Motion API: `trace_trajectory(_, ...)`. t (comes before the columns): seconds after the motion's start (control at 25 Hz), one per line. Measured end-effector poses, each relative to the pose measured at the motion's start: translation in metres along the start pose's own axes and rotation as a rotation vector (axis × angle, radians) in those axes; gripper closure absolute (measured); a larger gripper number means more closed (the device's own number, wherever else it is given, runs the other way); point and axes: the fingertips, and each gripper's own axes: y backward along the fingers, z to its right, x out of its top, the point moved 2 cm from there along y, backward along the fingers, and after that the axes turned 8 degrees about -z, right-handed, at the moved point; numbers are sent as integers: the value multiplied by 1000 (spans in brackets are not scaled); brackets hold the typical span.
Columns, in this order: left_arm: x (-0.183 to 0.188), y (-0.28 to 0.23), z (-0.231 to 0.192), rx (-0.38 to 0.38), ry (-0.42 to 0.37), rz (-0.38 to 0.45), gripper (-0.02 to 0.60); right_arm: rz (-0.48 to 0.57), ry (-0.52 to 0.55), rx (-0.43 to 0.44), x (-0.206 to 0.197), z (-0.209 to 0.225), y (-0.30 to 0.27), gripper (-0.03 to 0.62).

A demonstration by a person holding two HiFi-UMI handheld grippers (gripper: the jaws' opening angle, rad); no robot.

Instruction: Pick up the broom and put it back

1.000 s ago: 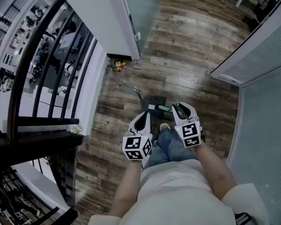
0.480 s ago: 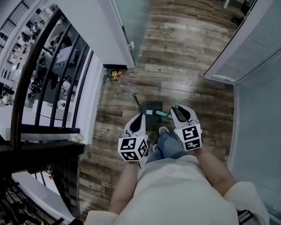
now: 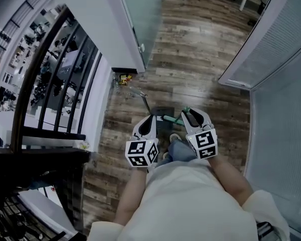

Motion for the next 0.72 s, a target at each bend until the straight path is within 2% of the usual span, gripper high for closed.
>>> trace_trajectory(0.36,5,10,10,-17,-33,14,575,24,-28,-21,8,0,13,502)
trace_trajectory(0.72,4,7,31,-83,-78,-4,575,32,-69,-99,-1,13,36,502)
